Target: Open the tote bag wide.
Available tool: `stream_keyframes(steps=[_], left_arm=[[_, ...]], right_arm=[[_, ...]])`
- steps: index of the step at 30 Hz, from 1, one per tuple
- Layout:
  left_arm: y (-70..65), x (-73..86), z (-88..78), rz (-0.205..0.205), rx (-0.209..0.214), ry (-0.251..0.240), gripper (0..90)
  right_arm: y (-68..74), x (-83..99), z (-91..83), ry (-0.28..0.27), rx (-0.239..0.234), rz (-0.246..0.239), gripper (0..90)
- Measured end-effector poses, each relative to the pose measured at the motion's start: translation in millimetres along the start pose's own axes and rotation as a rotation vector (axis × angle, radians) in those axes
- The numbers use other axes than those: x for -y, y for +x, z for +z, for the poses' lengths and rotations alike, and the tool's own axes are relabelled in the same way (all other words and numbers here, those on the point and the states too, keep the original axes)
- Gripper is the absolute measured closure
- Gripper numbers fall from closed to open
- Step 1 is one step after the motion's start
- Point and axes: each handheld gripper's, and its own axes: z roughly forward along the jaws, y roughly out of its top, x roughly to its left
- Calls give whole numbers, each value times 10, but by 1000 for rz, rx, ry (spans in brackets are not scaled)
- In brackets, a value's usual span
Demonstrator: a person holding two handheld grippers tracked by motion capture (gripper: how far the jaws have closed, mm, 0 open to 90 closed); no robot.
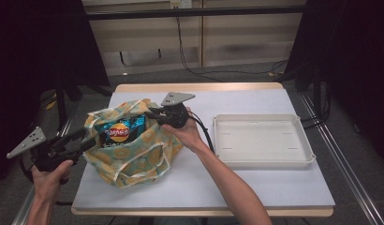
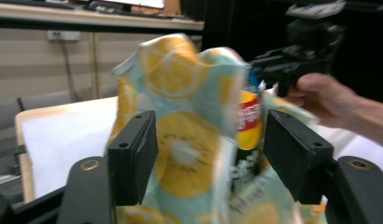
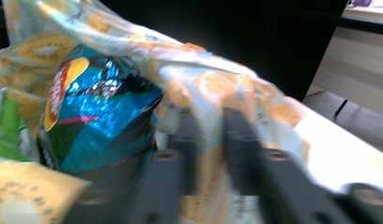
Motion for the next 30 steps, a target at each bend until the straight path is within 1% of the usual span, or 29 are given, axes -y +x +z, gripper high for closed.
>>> stream_keyframes(steps=[1, 2, 3, 4, 5, 6, 7, 8, 9, 10, 12, 13, 14, 15, 16, 18, 19, 20, 21, 22, 23, 25, 26, 27, 28, 29, 30], left_arm=[[68, -21, 36, -16, -15, -17, 439], [68, -21, 36, -16, -15, -17, 532], [96, -30, 37, -16, -14, -21, 613], [134, -40, 40, -17, -1, -32, 613], [151, -49, 51, -29, 8, -46, 742], [214, -65, 77, -50, 7, -51, 847], [246, -66, 81, -60, 7, -52, 887], [246, -66, 81, -60, 7, -52, 894], [283, -66, 87, -76, -8, -56, 894], [329, -61, 87, -99, -24, -51, 896], [400, -35, 93, -113, -37, -41, 900], [430, -12, 107, -134, -40, -39, 900], [465, 21, 112, -138, -67, -22, 900], [499, 51, 117, -143, -81, -7, 900], [525, 74, 122, -155, -80, -3, 900], [589, 143, 112, -171, -96, 14, 900], [610, 190, 108, -190, -101, 12, 900], [630, 218, 92, -181, -98, 30, 900], [627, 253, 93, -199, -105, 29, 900], [635, 299, 79, -198, -104, 34, 900], [648, 356, 42, -193, -102, 54, 900], [651, 387, 25, -196, -96, 60, 900], [648, 427, 15, -210, -88, 51, 900], [653, 446, -2, -198, -95, 63, 900], [640, 496, -19, -208, -86, 64, 900], [640, 496, -19, -208, -86, 64, 900], [626, 520, -26, -209, -91, 70, 900]], right_arm=[[-45, -16, 0, -5, 7, 17, 900], [-45, -16, 0, -5, 7, 17, 900], [-66, -26, -1, -12, 1, 27, 900], [-80, -37, -4, -15, 5, 28, 900], [-97, -53, -6, -20, 8, 36, 900], [-145, -91, -4, -28, 13, 41, 900], [-158, -103, -3, -31, 18, 45, 900], [-158, -103, -3, -31, 18, 45, 900], [-177, -117, -2, -36, 28, 45, 900], [-199, -123, 1, -39, 36, 49, 900], [-255, -109, 13, -35, 54, 70, 900], [-272, -97, 19, -32, 58, 77, 900], [-290, -78, 27, -25, 66, 81, 900], [-310, -53, 39, -13, 74, 85, 900], [-323, -34, 48, -5, 84, 86, 900], [-346, -6, 62, 2, 91, 93, 900], [-360, 12, 68, 7, 99, 101, 900], [-387, 47, 78, 15, 109, 108, 900], [-387, 47, 78, 15, 109, 108, 900], [-399, 67, 81, 21, 112, 111, 900], [-420, 114, 76, 34, 124, 120, 900], [-431, 141, 75, 42, 127, 127, 900], [-440, 202, 83, 67, 142, 117, 900], [-440, 202, 83, 67, 142, 117, 900], [-444, 248, 91, 82, 149, 119, 900], [-444, 248, 91, 82, 149, 119, 900], [-440, 299, 87, 83, 152, 128, 900]])
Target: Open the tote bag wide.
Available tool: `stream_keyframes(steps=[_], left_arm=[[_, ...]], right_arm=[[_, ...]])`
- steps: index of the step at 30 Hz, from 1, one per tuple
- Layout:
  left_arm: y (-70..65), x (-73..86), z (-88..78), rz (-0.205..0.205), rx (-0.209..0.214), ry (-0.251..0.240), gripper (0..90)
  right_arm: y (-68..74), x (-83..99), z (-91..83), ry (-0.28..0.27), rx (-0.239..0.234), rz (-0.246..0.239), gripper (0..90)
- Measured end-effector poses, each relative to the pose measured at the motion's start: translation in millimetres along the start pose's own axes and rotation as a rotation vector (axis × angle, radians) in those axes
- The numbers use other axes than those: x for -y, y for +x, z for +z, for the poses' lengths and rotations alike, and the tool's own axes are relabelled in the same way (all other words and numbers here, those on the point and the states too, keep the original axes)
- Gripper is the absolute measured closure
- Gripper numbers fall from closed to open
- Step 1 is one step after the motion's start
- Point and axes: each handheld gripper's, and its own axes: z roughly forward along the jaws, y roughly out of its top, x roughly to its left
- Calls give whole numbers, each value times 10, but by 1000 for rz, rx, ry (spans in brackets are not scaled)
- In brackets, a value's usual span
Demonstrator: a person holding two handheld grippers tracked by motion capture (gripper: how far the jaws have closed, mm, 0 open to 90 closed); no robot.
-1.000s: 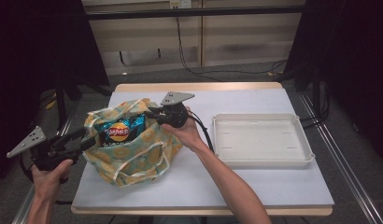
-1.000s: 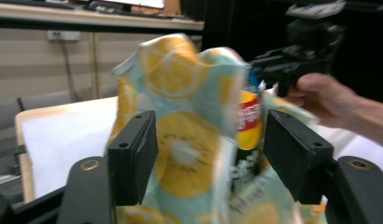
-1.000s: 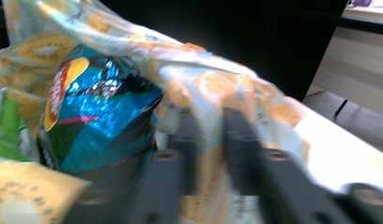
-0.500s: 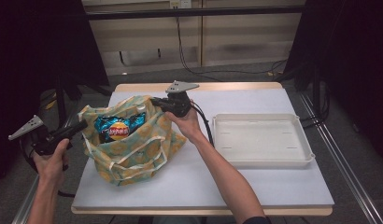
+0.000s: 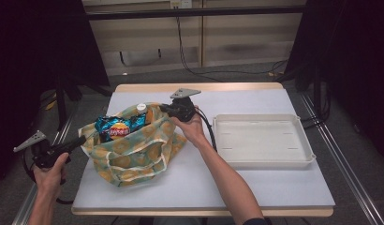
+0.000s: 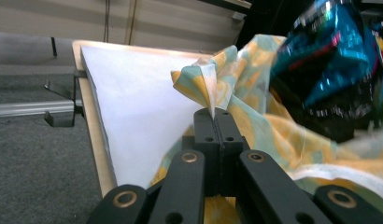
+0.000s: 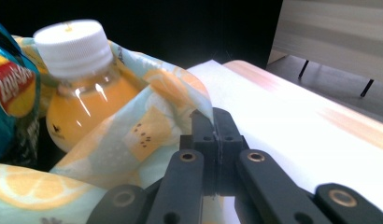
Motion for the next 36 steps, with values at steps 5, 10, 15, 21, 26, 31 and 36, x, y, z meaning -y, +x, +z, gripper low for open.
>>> stream_keyframes(steps=[5, 10, 15, 21, 26, 31, 36], left_arm=[[19, 149, -16, -16, 17, 17, 900], [7, 332, 8, -26, 41, 41, 900], [-3, 428, 23, -31, 38, 65, 900], [-6, 524, 72, -55, 54, 83, 895], [-77, 442, 41, -36, 61, 58, 738], [-171, 314, -79, -2, 41, 14, 643], [-251, 271, -170, -6, 29, -26, 585]], right_arm=[[-23, 103, 3, 23, 8, 19, 899], [13, 256, 6, 54, 20, 19, 896], [43, 360, 5, 78, 28, 24, 890], [53, 477, 4, 121, 41, 19, 803], [90, 426, -132, 60, 29, 13, 687], [165, 298, -382, -12, -6, 7, 596], [325, 237, -580, -46, -65, -25, 572]])
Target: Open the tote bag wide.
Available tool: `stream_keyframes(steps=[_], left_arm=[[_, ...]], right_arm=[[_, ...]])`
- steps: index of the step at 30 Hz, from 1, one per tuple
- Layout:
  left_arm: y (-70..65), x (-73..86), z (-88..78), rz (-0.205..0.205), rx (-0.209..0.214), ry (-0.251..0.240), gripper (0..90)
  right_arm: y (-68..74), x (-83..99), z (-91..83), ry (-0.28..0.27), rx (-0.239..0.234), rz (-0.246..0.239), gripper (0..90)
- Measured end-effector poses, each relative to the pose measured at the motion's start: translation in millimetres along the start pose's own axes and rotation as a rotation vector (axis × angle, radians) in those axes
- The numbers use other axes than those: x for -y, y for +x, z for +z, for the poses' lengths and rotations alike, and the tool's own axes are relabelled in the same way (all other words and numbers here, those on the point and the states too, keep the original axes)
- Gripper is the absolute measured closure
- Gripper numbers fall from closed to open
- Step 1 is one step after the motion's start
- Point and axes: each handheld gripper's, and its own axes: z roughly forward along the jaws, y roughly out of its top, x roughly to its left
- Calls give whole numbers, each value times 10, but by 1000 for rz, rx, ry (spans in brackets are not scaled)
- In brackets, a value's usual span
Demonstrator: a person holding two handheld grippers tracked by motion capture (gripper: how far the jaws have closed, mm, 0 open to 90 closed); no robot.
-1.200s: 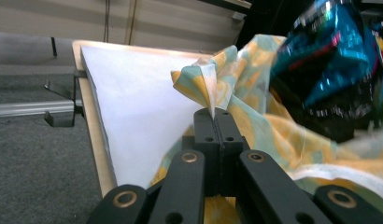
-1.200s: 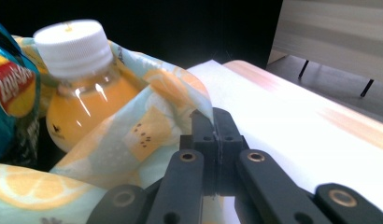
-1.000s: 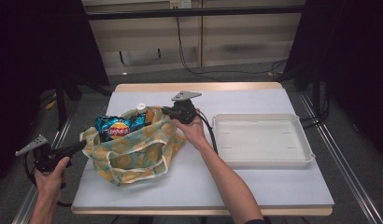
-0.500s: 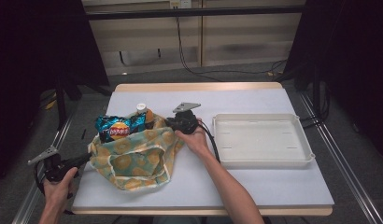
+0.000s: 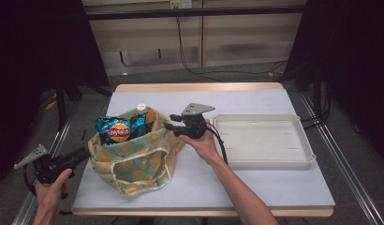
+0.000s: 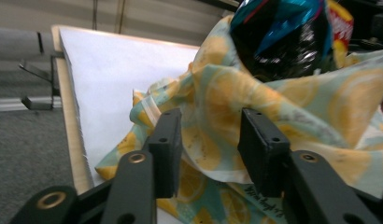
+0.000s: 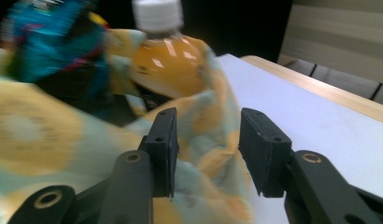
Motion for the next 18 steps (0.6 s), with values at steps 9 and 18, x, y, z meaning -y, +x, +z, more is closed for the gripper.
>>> stream_keyframes(steps=[9, 18], left_arm=[[-285, -190, -66, 88, 76, -31, 585], [-525, -277, 214, 154, 142, 6, 461]], right_arm=[[375, -64, -27, -19, -165, -44, 465], [461, -89, 113, -15, -223, -64, 385]])
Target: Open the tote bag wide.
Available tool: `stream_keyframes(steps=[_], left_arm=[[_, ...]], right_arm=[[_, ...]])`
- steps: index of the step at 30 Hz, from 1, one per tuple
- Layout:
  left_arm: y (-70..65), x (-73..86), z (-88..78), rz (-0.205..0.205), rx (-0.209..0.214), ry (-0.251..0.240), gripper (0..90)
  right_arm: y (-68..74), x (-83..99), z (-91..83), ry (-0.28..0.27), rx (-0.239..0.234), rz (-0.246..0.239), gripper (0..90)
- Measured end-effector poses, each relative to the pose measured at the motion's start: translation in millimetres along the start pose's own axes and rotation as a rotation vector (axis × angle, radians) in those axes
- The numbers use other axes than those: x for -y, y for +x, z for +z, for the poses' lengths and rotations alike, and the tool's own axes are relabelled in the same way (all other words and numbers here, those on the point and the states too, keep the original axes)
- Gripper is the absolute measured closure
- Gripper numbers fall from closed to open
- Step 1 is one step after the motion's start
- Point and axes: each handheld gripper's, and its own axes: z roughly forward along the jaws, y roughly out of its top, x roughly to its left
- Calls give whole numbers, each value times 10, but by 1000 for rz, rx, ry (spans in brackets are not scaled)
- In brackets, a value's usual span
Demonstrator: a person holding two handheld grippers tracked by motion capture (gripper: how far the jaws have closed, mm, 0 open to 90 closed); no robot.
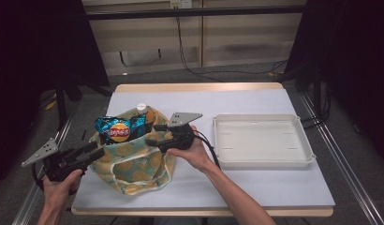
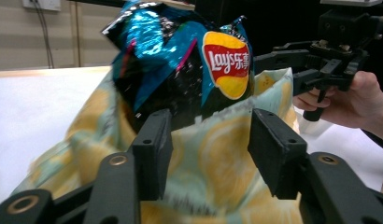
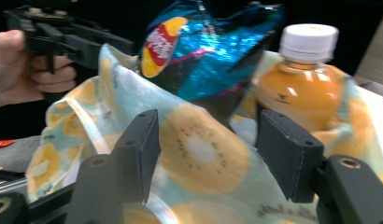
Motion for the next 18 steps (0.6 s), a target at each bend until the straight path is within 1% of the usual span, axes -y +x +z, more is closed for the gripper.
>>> stream_keyframes(steps=[1, 3, 4, 5, 6, 7, 8, 9, 10, 11, 12, 13, 14, 16, 17, 18], left_arm=[[6, -11, 41, 7, -2, 5, 439], [5, -18, 90, 14, 13, 17, 401], [-6, -14, 114, 9, 12, 16, 396], [-5, -8, 121, 22, 16, 30, 387], [-13, 4, 123, 18, 26, 30, 388], [-10, 19, 108, 28, 20, 40, 413], [-11, 30, 98, 34, 23, 40, 522], [-18, 42, 81, 32, 14, 39, 522], [-16, 51, 56, 38, 19, 38, 555], [-20, 52, 42, 40, 24, 35, 601], [-20, 49, 25, 43, 22, 33, 612], [-22, 43, 9, 43, 30, 30, 611], [-33, 34, -7, 41, 16, 24, 605], [-44, 23, -29, 41, 6, 23, 557], [-54, 24, -35, 39, 2, 23, 542], [-65, 28, -41, 39, 2, 26, 522]], right_arm=[[6, -6, 16, 3, -5, -4, 382], [11, -14, 49, 7, -23, -7, 381], [12, -16, 57, 10, -26, -8, 381], [14, -15, 66, 13, -37, -5, 385], [18, -12, 70, 18, -45, -4, 404], [27, -7, 70, 22, -59, -4, 446], [41, 0, 69, 39, -76, -19, 464], [41, 0, 69, 39, -76, -19, 464], [50, 0, 68, 41, -80, -19, 486], [56, -4, 64, 40, -93, -21, 541], [61, -7, 61, 40, -94, -22, 548], [66, -10, 60, 41, -96, -25, 576], [71, -10, 58, 40, -108, -25, 635], [83, -12, 51, 45, -115, -26, 699], [90, -12, 40, 45, -119, -23, 752], [95, -12, 20, 39, -114, -16, 829]])
